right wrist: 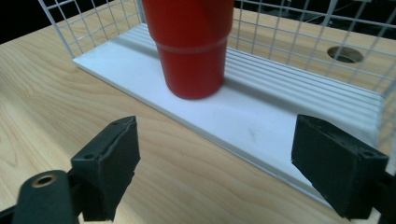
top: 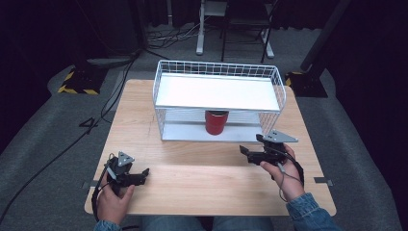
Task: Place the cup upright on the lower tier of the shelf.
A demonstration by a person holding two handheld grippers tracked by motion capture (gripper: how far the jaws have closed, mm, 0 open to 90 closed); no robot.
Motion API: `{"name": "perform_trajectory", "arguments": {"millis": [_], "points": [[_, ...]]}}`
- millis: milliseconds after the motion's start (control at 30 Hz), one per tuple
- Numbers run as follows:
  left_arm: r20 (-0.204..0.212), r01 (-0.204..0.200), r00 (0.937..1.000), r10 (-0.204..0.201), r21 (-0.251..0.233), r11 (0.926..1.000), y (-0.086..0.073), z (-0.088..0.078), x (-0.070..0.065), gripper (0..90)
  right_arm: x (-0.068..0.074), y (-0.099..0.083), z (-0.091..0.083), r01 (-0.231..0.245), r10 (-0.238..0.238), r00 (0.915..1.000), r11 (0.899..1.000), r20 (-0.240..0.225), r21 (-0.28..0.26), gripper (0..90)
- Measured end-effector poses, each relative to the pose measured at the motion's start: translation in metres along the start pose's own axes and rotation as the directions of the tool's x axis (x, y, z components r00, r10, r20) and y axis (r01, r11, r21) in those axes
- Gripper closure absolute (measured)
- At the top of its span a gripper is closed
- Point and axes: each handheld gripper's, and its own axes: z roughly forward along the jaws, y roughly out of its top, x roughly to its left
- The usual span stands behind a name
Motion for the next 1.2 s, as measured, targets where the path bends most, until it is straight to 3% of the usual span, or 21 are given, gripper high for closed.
{"name": "perform_trajectory", "arguments": {"millis": [300, 700, 933, 1200], "points": [[0.0, -0.003, 1.0, 0.003, 0.003, 1.0, 0.001, 0.001, 0.001, 12.5, -0.015, -0.012, -0.028, -0.009, 0.009, 0.9993, 1.0, 0.037, 0.019, 15.9], [-0.004, 0.007, 1.0, -0.007, 0.004, 1.0, 0.002, 0.002, 0.001, 12.2, -0.044, -0.041, -0.052, -0.086, 0.08, 0.9903, 0.995, 0.114, 0.05, 16.0], [-0.003, 0.007, 1.0, -0.007, 0.004, 1.0, 0.002, 0.002, 0.001, 12.2, -0.062, -0.064, -0.059, -0.126, 0.107, 0.9831, 0.984, 0.149, 0.124, 16.1], [-0.004, 0.007, 1.0, -0.007, 0.004, 1.0, 0.002, 0.002, 0.001, 12.2, -0.076, -0.088, -0.059, -0.164, 0.13, 0.9729, 0.971, 0.191, 0.172, 16.1]]}}
